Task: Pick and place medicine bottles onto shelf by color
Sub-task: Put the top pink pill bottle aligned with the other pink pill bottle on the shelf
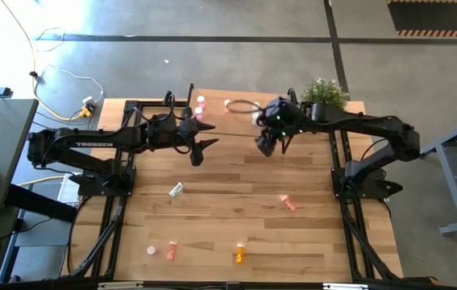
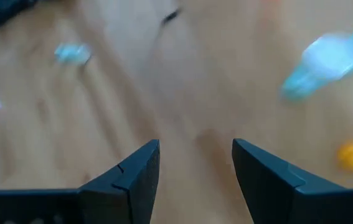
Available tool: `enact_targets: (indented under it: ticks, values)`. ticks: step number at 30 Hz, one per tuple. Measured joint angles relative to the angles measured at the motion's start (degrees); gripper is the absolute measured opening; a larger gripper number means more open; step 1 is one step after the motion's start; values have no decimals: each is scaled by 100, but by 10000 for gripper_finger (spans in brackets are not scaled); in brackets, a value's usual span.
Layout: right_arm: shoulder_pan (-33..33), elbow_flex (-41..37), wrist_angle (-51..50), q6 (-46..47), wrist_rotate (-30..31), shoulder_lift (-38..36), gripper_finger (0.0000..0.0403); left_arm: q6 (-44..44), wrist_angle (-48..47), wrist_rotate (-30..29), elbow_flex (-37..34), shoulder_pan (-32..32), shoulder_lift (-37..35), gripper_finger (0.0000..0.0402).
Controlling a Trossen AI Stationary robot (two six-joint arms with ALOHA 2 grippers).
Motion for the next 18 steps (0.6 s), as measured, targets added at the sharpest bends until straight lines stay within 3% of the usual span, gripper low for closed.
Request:
enact_targets:
  ticks: [12,18]
  values:
    - [1196,172,-1378,782,-51,-225,192,-55,-363,0,0,-2,-246,209]
    - [1700,-457,-1410,1178,-196,-353,192,-409,-364,6,2,-2,-257,209]
